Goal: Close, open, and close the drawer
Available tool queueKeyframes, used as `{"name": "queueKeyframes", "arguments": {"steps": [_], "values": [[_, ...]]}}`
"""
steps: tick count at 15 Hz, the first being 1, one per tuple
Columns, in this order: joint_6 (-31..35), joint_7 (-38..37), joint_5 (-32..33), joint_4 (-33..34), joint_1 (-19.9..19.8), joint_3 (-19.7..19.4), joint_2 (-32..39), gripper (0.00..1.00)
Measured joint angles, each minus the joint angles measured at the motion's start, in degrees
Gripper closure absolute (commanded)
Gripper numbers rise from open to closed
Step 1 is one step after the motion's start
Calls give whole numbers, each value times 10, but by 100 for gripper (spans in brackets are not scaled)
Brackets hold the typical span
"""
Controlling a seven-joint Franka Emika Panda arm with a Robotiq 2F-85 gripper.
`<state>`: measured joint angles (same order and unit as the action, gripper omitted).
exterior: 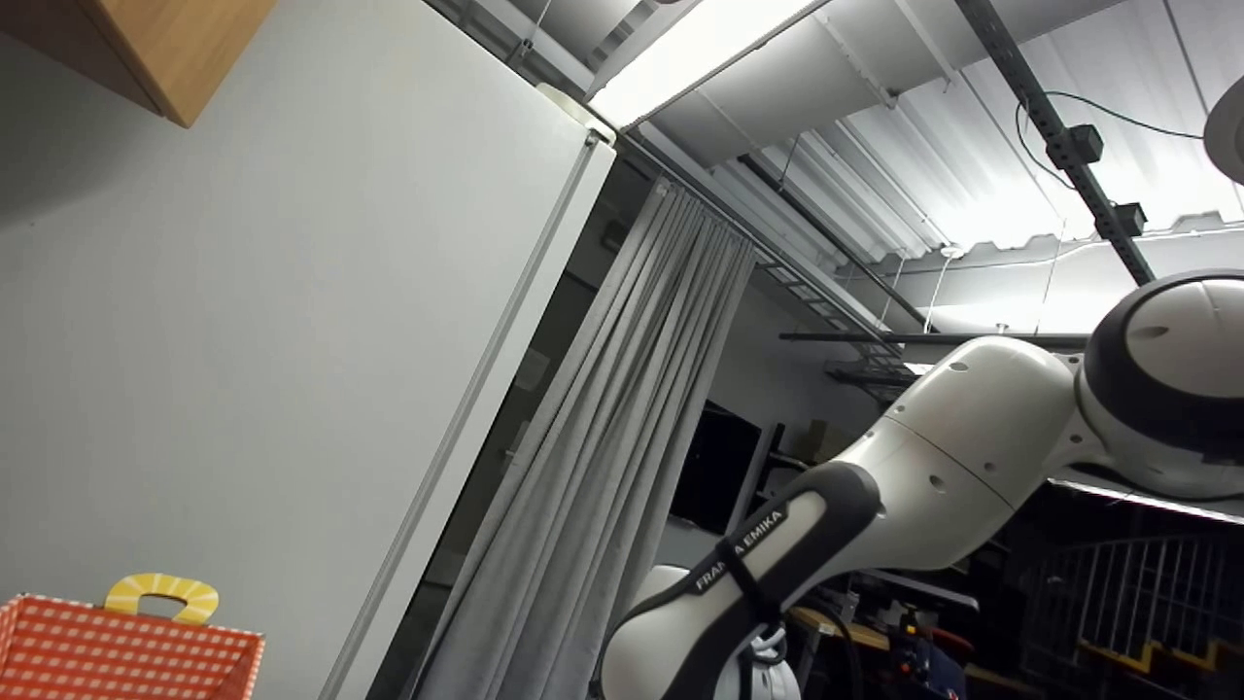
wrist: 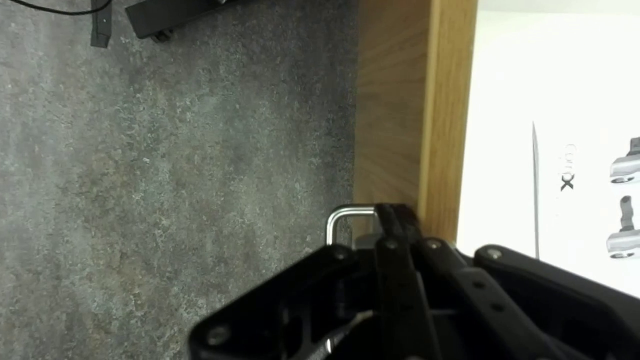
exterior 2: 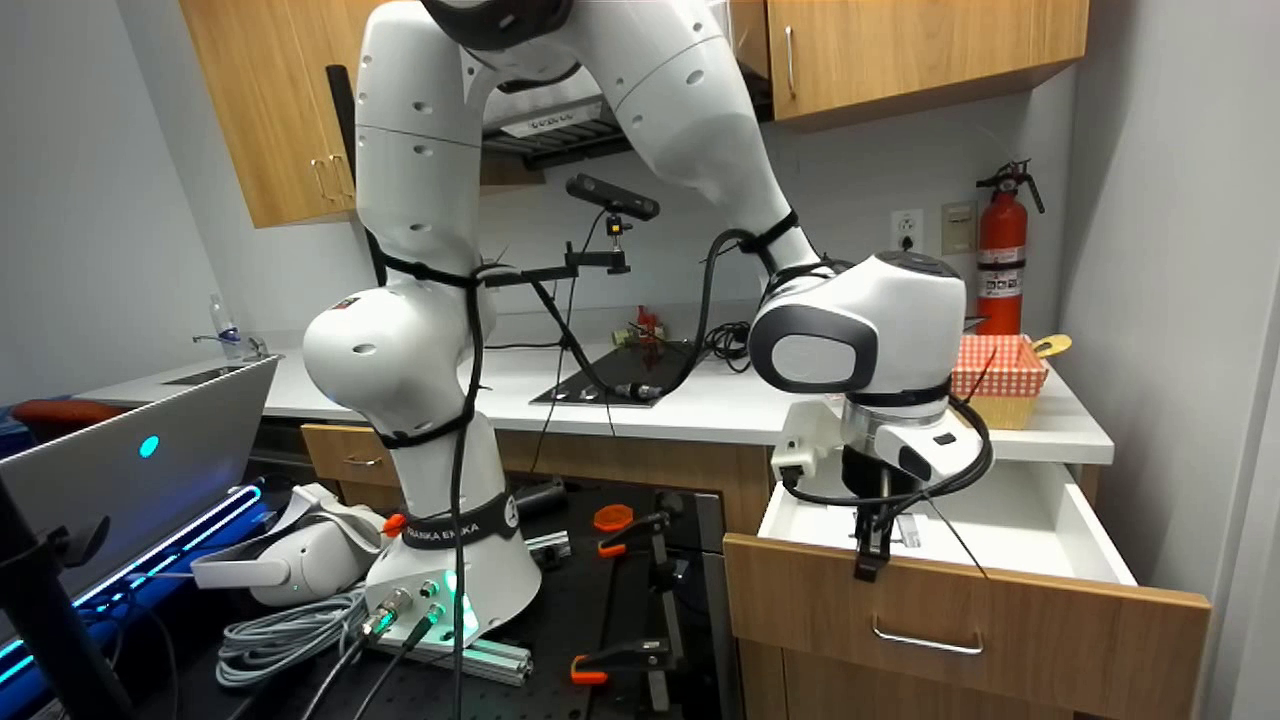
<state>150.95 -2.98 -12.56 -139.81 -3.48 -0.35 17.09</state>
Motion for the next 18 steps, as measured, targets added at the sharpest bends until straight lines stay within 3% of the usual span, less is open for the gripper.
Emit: {"name": "queueKeyframes", "arguments": {"steps": [4, 12, 18], "values": [[30, 0, -55, 8, 0, 41, 14, 100], [101, 0, -183, 99, 25, 182, 90, 100], [95, 2, -179, 136, 30, 186, 107, 100]]}}
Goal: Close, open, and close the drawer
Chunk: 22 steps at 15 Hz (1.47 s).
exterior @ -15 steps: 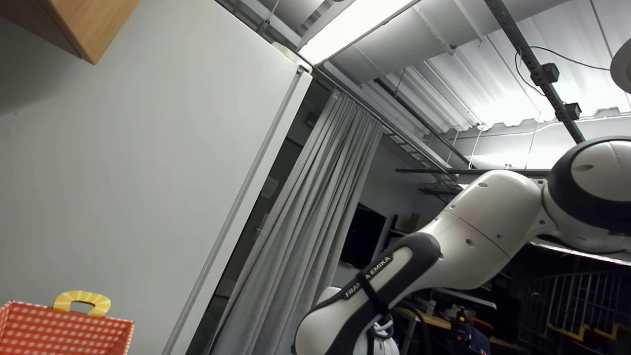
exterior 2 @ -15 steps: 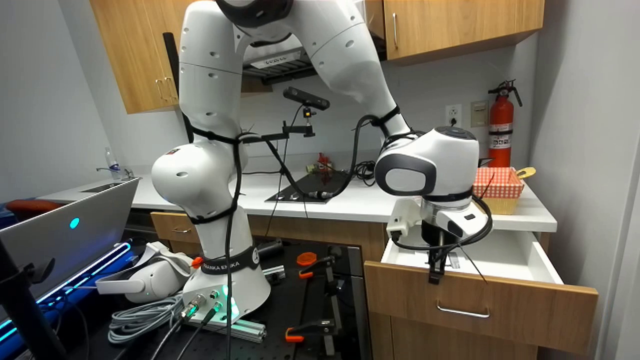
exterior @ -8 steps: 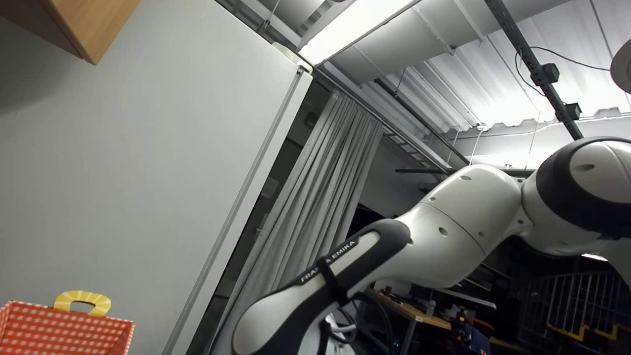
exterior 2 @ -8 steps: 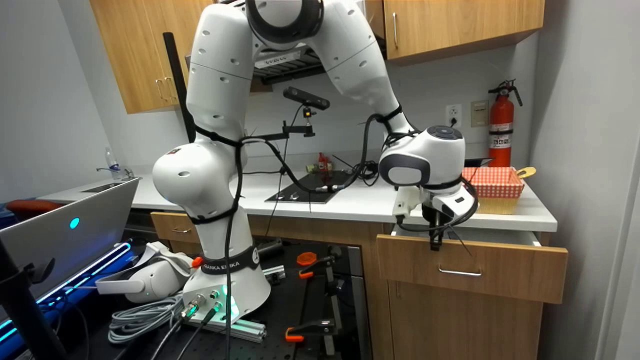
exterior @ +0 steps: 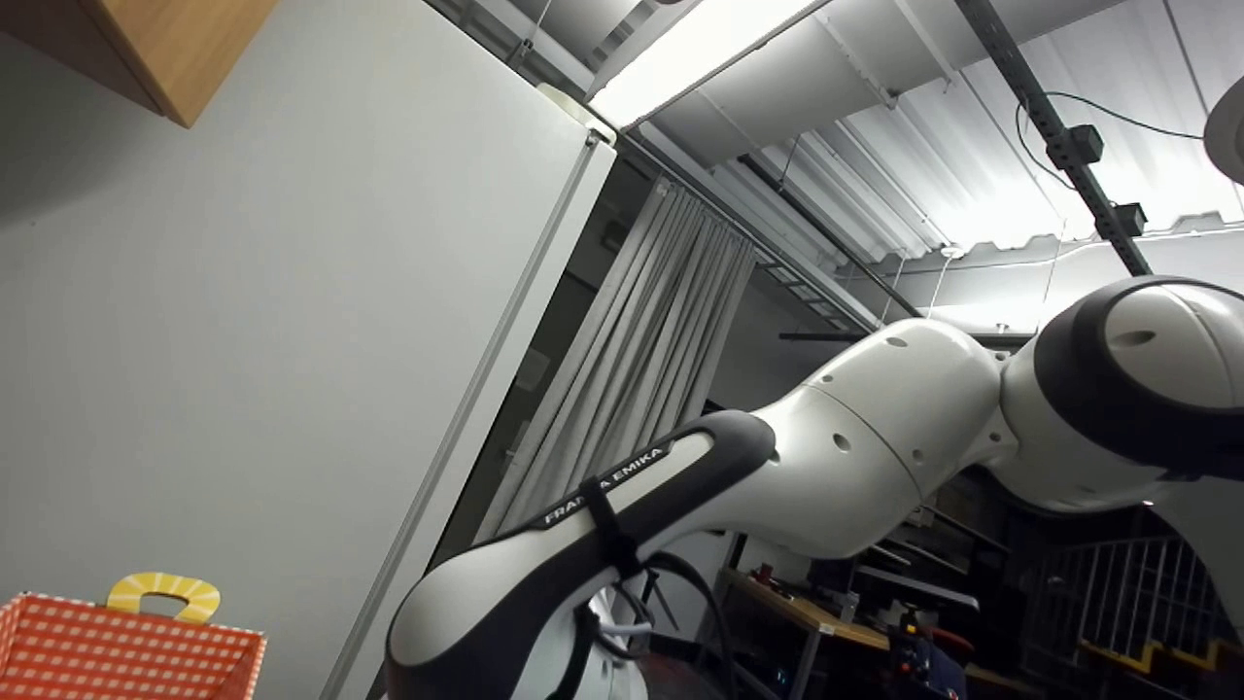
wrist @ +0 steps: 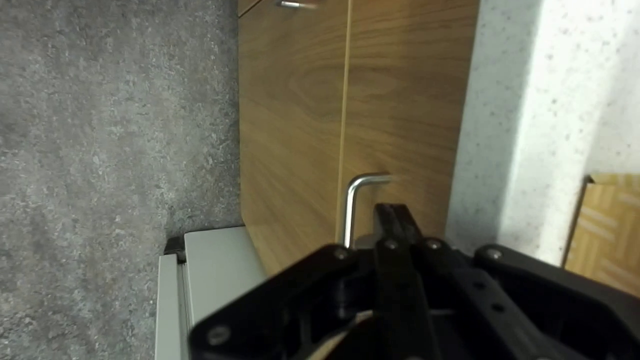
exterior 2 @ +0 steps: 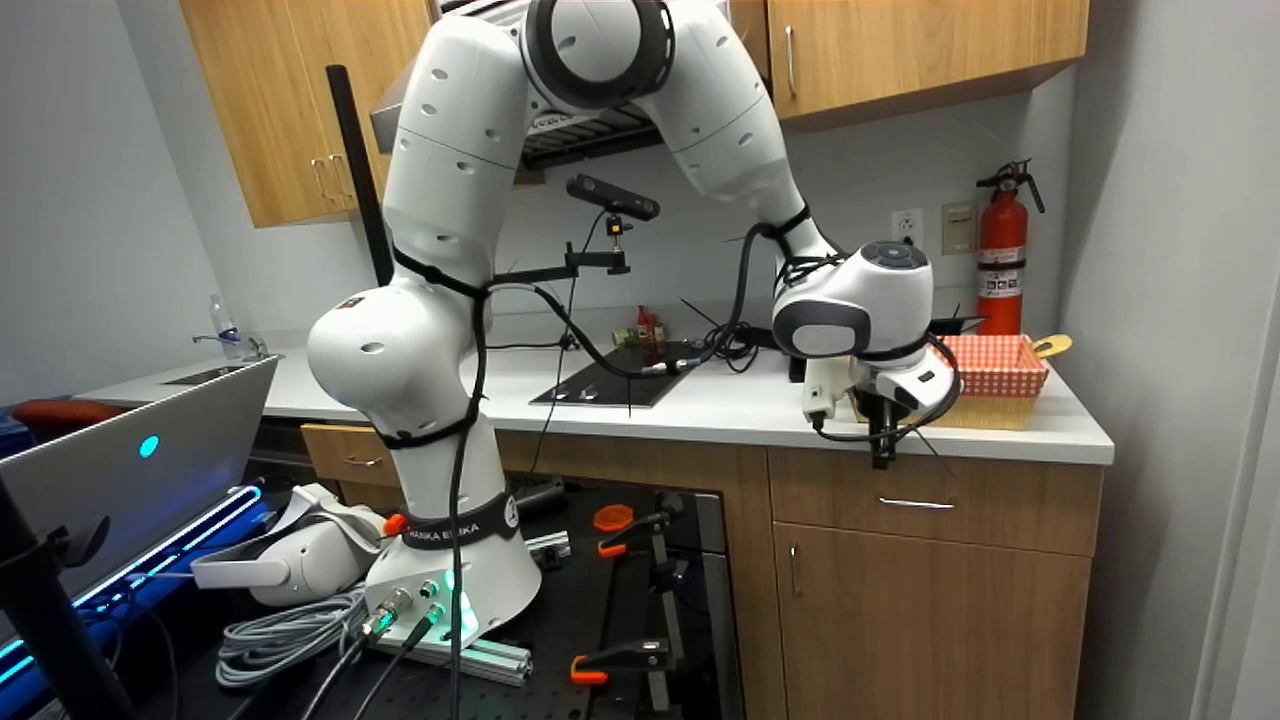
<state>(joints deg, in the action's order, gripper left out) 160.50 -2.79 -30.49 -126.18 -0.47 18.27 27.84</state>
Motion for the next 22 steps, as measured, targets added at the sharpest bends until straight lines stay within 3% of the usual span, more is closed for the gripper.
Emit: {"name": "queueKeyframes", "arguments": {"steps": [12, 22], "values": [[-146, 94, 17, 1, -49, -54, -105, 100], [-245, 184, 8, -12, -51, -102, -198, 100]]}}
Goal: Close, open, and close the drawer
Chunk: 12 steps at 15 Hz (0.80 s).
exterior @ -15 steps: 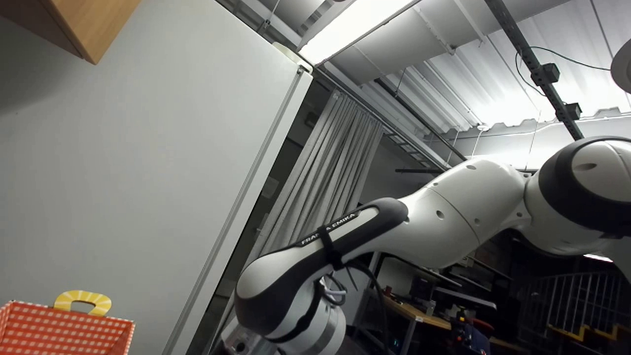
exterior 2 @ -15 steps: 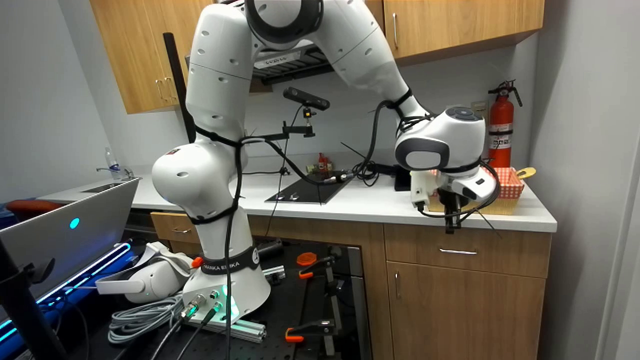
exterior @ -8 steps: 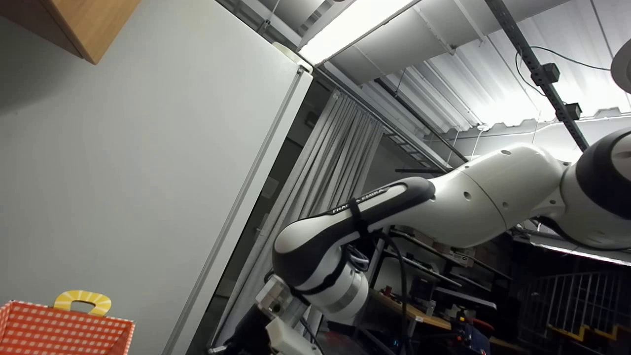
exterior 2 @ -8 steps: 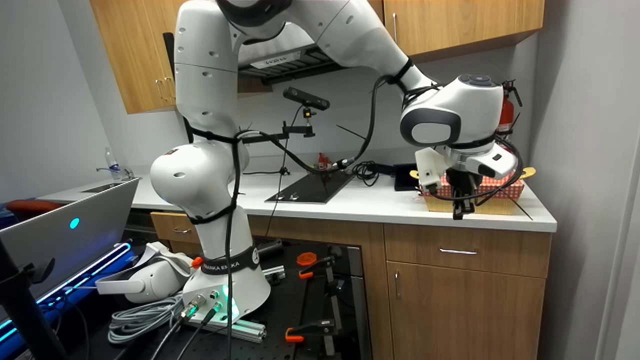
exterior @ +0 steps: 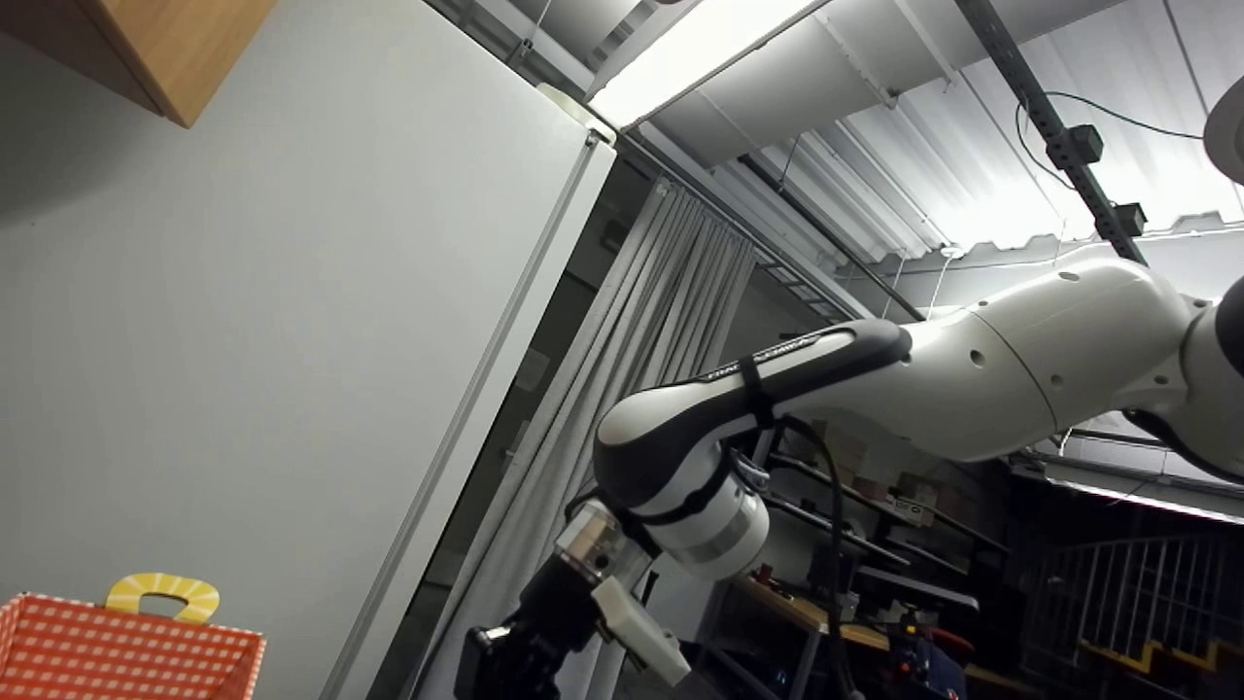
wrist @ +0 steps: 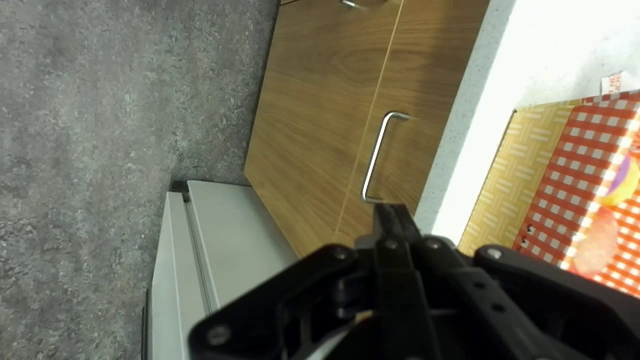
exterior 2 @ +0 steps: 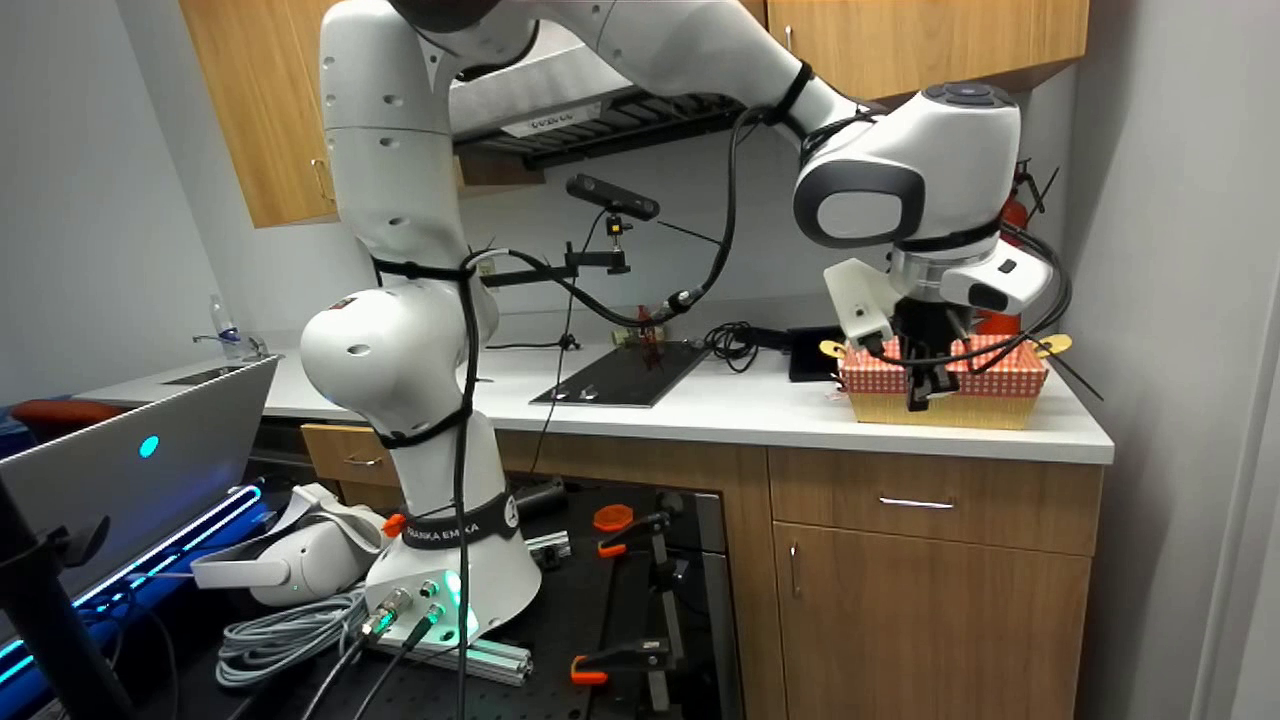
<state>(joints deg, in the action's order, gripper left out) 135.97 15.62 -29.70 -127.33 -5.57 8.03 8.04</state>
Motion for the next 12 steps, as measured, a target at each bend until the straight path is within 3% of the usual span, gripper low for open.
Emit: {"name": "queueKeyframes", "arguments": {"steps": [9, 10, 11, 12], "values": [[-67, 37, 0, -28, 7, -34, -74, 100], [-73, 39, 0, -31, 8, -37, -81, 74], [-80, 41, 0, -34, 10, -40, -88, 73], [-85, 44, 0, -37, 11, -44, -94, 66]]}}
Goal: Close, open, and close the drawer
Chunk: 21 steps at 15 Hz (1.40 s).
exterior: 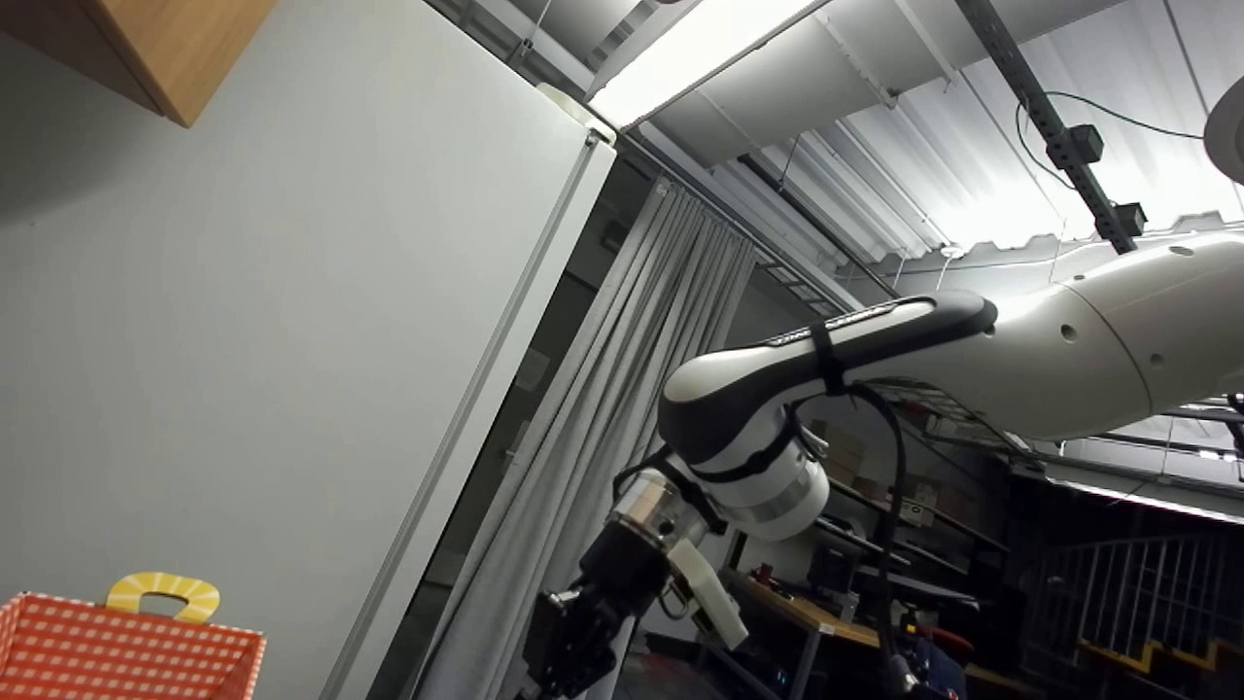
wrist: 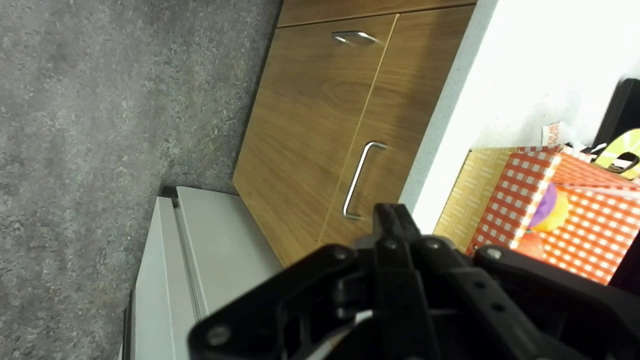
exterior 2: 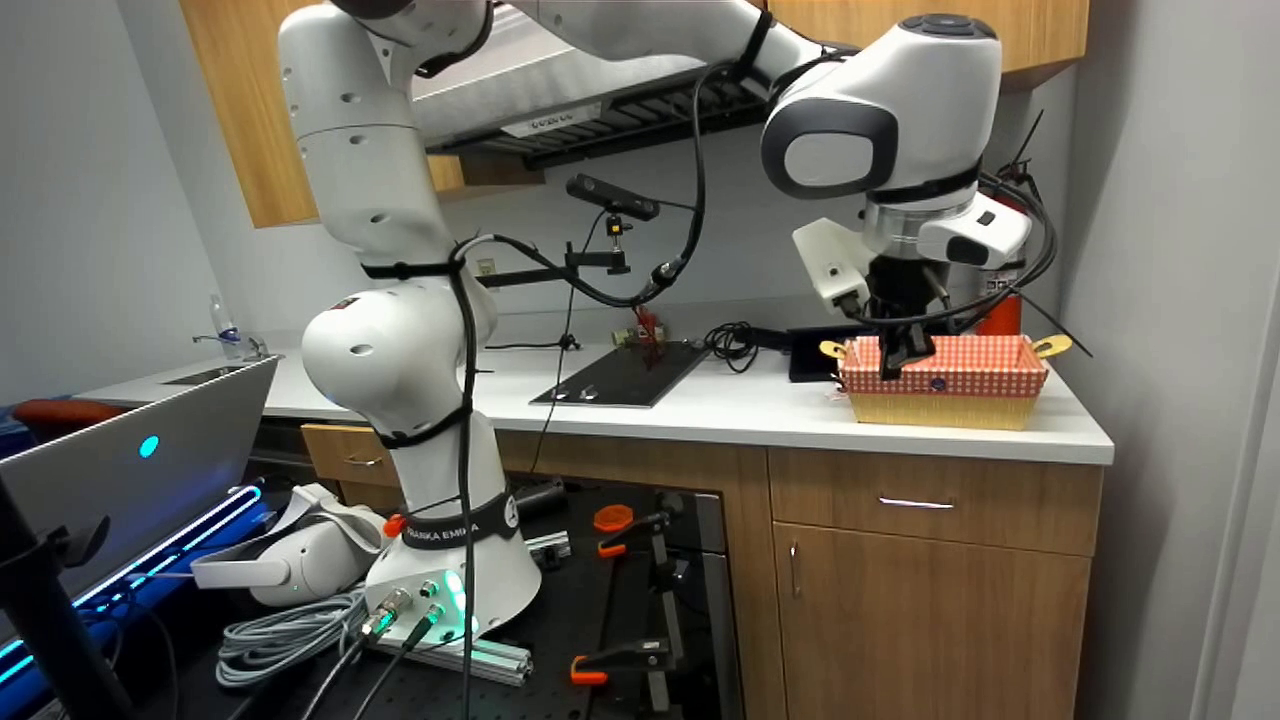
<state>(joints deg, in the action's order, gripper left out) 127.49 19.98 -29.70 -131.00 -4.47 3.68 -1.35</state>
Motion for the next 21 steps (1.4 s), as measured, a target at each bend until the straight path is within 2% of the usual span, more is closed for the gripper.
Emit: {"name": "queueKeyframes", "arguments": {"steps": [7, 9, 17, 21], "values": [[-43, 25, 0, -12, 8, -24, -38, 13], [-56, 33, 0, -15, 10, -31, -49, 1], [-122, 59, 0, -24, 10, -72, -102, 0], [-124, 59, 0, -24, 11, -77, -100, 0]]}}
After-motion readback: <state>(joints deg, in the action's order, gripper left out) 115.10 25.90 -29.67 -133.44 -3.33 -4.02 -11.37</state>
